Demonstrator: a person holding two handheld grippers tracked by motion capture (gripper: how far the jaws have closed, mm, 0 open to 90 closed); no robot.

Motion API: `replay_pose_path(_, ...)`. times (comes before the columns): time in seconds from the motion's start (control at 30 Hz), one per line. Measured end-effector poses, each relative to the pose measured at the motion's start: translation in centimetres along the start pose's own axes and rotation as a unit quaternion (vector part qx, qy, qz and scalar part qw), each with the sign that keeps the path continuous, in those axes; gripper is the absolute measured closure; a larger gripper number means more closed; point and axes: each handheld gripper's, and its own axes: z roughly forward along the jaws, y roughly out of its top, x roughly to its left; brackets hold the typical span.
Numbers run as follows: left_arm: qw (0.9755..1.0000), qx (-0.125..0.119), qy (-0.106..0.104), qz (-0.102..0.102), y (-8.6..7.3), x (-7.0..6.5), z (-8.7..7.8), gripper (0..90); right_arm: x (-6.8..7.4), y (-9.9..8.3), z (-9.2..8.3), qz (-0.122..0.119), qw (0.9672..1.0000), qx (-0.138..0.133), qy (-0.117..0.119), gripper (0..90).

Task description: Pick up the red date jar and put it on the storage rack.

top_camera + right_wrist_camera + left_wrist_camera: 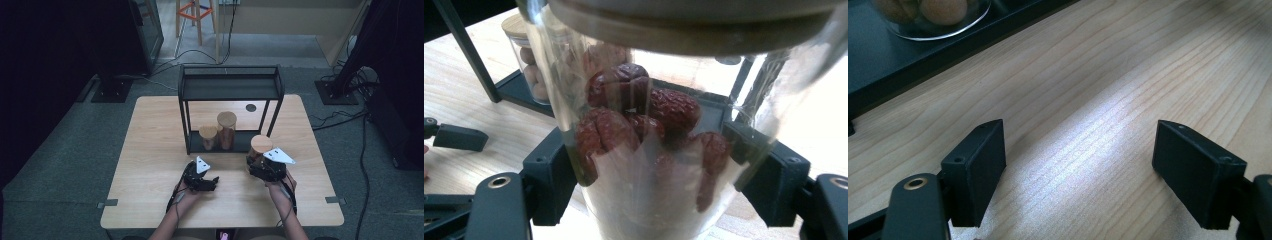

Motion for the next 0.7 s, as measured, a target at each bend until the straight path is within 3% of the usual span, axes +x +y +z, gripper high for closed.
replay_pose_path(0.7,1.0000,0.000,0.000,0.000,0.0,0.0,0.0,21.4,0.2,1.4,2.2,-0.003,1.0000,0.006,-0.002,24.9)
